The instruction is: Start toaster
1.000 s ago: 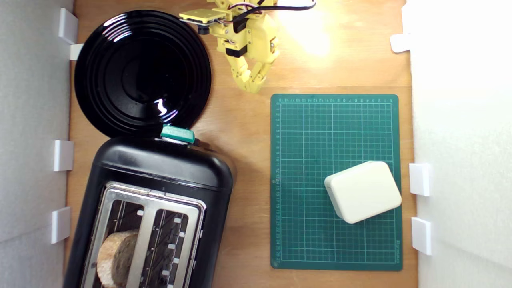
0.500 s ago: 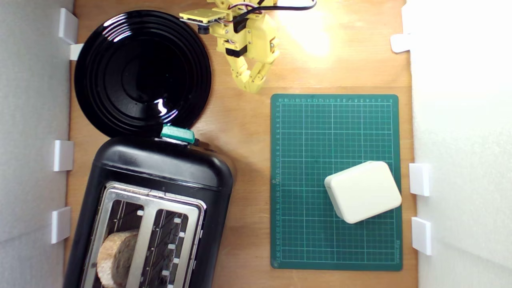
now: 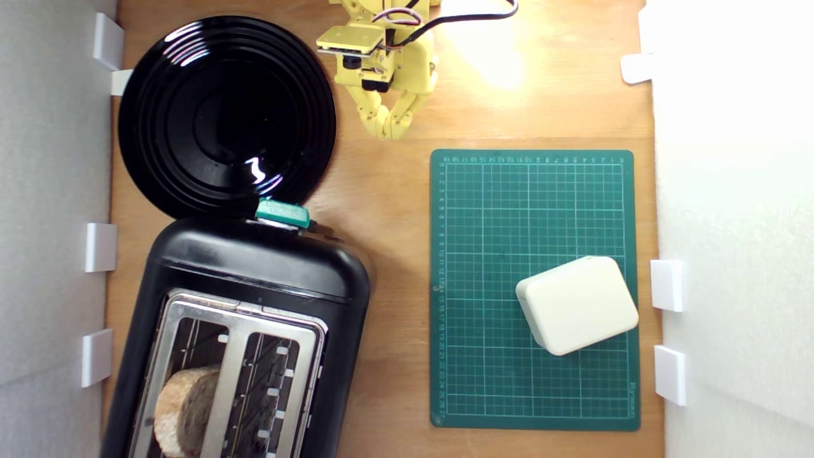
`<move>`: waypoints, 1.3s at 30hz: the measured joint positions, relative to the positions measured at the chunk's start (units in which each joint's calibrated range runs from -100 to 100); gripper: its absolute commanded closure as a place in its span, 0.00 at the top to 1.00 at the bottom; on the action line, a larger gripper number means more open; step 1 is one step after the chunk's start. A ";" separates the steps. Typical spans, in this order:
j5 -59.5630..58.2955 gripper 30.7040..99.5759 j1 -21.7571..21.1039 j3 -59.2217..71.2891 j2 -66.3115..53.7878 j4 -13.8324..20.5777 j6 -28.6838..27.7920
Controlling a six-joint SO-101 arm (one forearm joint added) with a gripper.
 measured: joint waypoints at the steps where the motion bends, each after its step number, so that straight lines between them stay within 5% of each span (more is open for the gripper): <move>1: 0.00 0.01 0.63 -1.48 1.58 0.00 0.70; 19: 0.09 0.01 11.66 -34.66 23.26 0.10 4.09; 31: 0.09 0.01 14.01 -45.60 25.34 0.48 4.09; 39: -6.04 0.01 15.45 -47.54 27.93 6.74 4.47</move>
